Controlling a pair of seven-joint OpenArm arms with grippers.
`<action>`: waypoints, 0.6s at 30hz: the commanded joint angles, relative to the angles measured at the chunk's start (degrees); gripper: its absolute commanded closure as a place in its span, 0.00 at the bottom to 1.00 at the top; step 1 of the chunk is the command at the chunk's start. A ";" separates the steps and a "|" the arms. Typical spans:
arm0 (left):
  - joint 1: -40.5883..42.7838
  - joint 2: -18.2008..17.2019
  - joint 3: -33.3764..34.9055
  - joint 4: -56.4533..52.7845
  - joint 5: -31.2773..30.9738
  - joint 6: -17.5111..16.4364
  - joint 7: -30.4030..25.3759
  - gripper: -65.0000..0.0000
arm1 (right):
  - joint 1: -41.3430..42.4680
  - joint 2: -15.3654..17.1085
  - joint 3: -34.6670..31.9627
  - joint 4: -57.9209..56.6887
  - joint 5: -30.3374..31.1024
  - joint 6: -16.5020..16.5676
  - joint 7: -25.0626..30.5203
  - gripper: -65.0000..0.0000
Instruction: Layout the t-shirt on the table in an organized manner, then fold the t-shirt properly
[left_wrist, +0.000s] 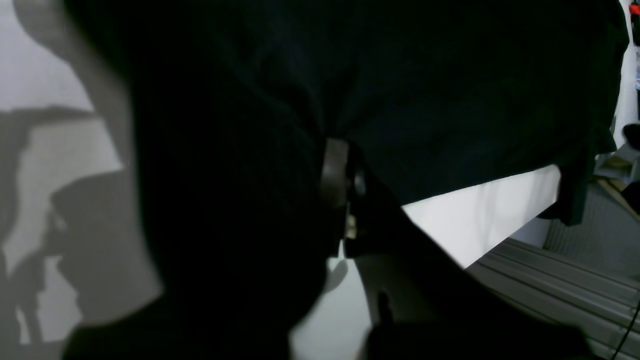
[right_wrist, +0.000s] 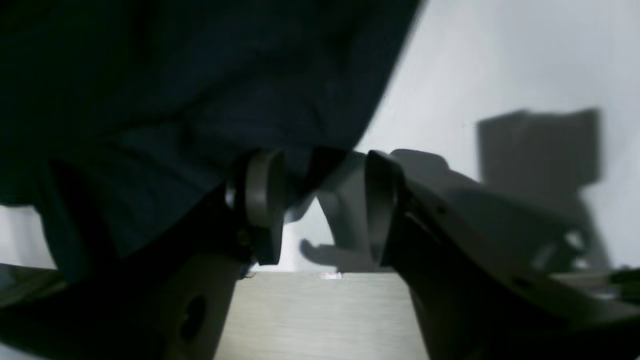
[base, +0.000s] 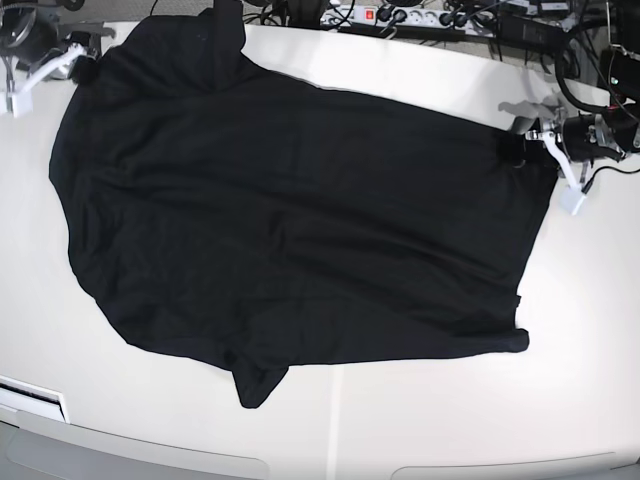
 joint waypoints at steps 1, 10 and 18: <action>-0.33 -1.11 -0.33 0.24 1.16 0.48 0.28 1.00 | 0.87 1.01 1.49 -0.68 1.49 0.87 0.87 0.56; -0.04 -1.09 -0.33 0.24 1.14 0.48 0.28 1.00 | 5.05 1.18 4.13 -14.78 11.65 10.08 -5.33 0.46; -0.04 -1.09 -0.33 0.24 0.52 0.48 0.28 1.00 | 5.64 1.14 4.00 -16.04 17.51 10.66 -11.43 0.47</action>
